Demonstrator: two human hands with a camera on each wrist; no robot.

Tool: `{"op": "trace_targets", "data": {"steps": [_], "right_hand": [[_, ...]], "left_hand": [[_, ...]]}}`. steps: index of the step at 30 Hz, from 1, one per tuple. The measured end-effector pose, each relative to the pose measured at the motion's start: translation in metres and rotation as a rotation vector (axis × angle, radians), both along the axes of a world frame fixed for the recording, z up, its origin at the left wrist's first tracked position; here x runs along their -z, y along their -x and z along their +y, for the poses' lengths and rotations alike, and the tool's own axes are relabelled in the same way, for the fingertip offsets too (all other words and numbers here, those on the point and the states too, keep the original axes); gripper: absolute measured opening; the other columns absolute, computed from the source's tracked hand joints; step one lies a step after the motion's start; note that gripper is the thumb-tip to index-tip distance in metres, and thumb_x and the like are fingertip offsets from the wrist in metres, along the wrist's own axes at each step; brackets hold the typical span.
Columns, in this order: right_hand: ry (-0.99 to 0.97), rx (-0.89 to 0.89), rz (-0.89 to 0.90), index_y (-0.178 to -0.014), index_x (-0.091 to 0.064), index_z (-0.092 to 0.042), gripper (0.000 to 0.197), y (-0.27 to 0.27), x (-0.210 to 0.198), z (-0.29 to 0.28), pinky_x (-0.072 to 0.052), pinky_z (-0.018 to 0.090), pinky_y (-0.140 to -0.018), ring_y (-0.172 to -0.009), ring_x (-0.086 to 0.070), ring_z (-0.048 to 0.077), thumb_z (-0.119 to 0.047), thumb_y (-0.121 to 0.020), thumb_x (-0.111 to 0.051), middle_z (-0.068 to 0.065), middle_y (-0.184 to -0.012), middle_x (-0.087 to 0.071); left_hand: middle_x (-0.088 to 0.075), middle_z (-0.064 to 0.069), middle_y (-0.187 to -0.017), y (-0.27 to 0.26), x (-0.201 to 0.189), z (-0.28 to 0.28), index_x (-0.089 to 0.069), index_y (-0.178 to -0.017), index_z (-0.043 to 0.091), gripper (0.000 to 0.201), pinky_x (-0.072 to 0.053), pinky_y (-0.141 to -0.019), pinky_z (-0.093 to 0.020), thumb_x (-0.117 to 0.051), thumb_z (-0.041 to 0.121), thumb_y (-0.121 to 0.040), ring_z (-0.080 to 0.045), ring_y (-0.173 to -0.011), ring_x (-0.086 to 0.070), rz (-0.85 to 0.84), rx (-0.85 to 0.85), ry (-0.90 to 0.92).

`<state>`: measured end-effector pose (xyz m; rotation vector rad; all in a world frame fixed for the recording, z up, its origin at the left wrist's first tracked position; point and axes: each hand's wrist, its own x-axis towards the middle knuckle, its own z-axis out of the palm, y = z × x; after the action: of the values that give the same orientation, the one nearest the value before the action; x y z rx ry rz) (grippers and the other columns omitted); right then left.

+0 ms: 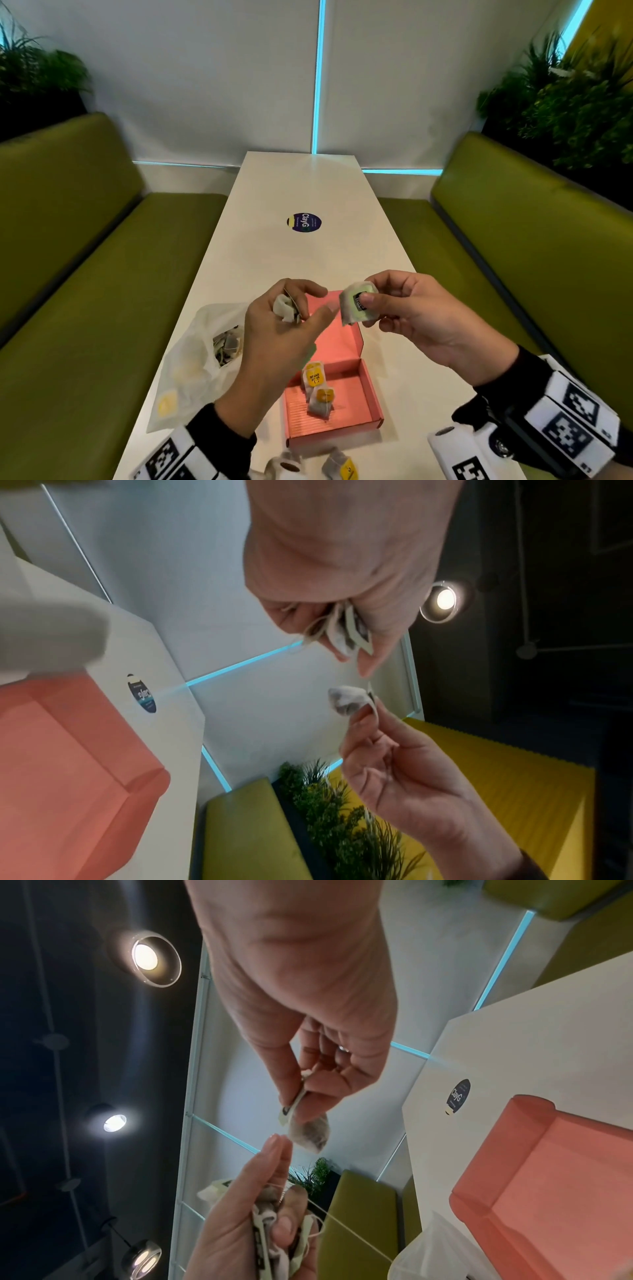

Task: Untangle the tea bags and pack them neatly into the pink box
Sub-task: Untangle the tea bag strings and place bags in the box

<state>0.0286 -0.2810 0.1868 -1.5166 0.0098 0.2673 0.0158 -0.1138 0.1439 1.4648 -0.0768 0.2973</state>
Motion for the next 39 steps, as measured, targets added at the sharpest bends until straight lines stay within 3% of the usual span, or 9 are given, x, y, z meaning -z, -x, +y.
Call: {"op": "trace_targets", "data": {"steps": [4,7,12,15,18,23,27,30,39], "right_hand": [[0.001,-0.015,-0.008,-0.079,-0.062,-0.005,0.007,0.0005,0.0007,0.0007,-0.040,0.016,-0.045,-0.049,-0.058,0.013,0.001,-0.075,-0.065,0.005,-0.061,-0.066],[-0.008,-0.046,-0.013,-0.079,-0.062,-0.005,0.010,0.0018,0.0000,0.0018,-0.041,0.016,-0.045,-0.049,-0.058,0.013,-0.004,-0.070,-0.067,0.006,-0.062,-0.067],[-0.012,-0.093,-0.035,-0.080,-0.062,-0.005,0.019,0.0029,-0.0001,0.0014,-0.039,0.017,-0.047,-0.049,-0.058,0.013,-0.013,-0.064,-0.068,0.007,-0.062,-0.066],[-0.012,-0.096,-0.046,-0.080,-0.062,-0.005,0.019,0.0027,-0.0009,0.0002,-0.040,0.017,-0.047,-0.049,-0.058,0.013,-0.014,-0.063,-0.068,0.007,-0.061,-0.066],[0.010,-0.074,-0.049,-0.078,-0.062,-0.005,0.019,0.0019,-0.0003,-0.0019,-0.040,0.017,-0.046,-0.048,-0.055,0.013,-0.013,-0.063,-0.069,0.007,-0.061,-0.065],[0.122,0.017,-0.092,-0.076,-0.064,-0.006,0.007,0.0004,0.0035,-0.0037,-0.040,0.018,-0.045,-0.048,-0.054,0.013,-0.001,-0.075,-0.069,0.006,-0.061,-0.065],[0.199,0.065,-0.130,-0.074,-0.063,-0.007,0.010,0.0005,0.0049,-0.0016,-0.040,0.018,-0.044,-0.047,-0.054,0.013,0.000,-0.077,-0.069,0.005,-0.058,-0.064],[0.239,0.079,-0.154,-0.075,-0.064,-0.007,0.009,0.0014,0.0054,-0.0002,-0.040,0.019,-0.044,-0.047,-0.054,0.012,0.000,-0.077,-0.070,0.005,-0.058,-0.065],[0.334,0.127,-0.198,-0.070,-0.065,-0.011,0.013,0.0017,0.0087,0.0051,-0.040,0.018,-0.043,-0.045,-0.054,0.009,-0.002,-0.075,-0.073,0.006,-0.060,-0.066]], "left_hand": [[-0.073,0.003,-0.080,0.0012,0.0077,-0.0027,-0.045,-0.052,0.019,0.043,-0.052,-0.063,-0.025,-0.080,0.002,-0.068,-0.013,-0.076,-0.068,-0.095,0.038,-0.120],[-0.074,0.005,-0.080,-0.0012,0.0101,-0.0030,-0.043,-0.055,0.012,0.039,-0.051,-0.061,-0.023,-0.073,-0.005,-0.073,-0.011,-0.079,-0.070,-0.116,0.069,-0.139],[-0.075,0.007,-0.079,-0.0021,0.0092,-0.0066,-0.044,-0.054,0.023,0.043,-0.041,-0.051,-0.009,-0.077,0.001,-0.071,0.001,-0.056,-0.062,-0.188,0.086,-0.144],[-0.072,0.014,-0.077,-0.0029,0.0081,-0.0088,-0.050,-0.056,0.031,0.024,-0.041,-0.051,-0.009,-0.072,0.028,-0.066,0.000,-0.054,-0.061,-0.282,0.064,-0.193],[-0.069,0.020,-0.072,-0.0027,0.0071,-0.0097,-0.049,-0.060,0.027,0.017,-0.048,-0.050,-0.022,-0.065,0.029,-0.067,-0.007,-0.061,-0.067,-0.338,0.059,-0.244],[-0.069,0.012,-0.071,-0.0046,0.0082,-0.0079,-0.045,-0.062,0.028,0.021,-0.053,-0.057,-0.041,-0.065,0.028,-0.071,-0.017,-0.061,-0.068,-0.386,0.017,-0.358],[-0.068,0.014,-0.074,-0.0043,0.0084,-0.0081,-0.044,-0.065,0.040,0.021,-0.053,-0.056,-0.035,-0.064,0.036,-0.070,-0.012,-0.060,-0.065,-0.437,-0.047,-0.469],[-0.067,0.012,-0.079,-0.0033,0.0071,-0.0086,-0.045,-0.070,0.037,0.017,-0.051,-0.053,-0.030,-0.062,0.039,-0.071,-0.009,-0.060,-0.063,-0.464,-0.063,-0.528],[-0.066,0.010,-0.065,-0.0040,0.0111,-0.0088,-0.043,-0.068,0.039,0.022,-0.050,-0.051,-0.036,-0.063,0.033,-0.071,-0.015,-0.058,-0.063,-0.470,-0.081,-0.525]]}}
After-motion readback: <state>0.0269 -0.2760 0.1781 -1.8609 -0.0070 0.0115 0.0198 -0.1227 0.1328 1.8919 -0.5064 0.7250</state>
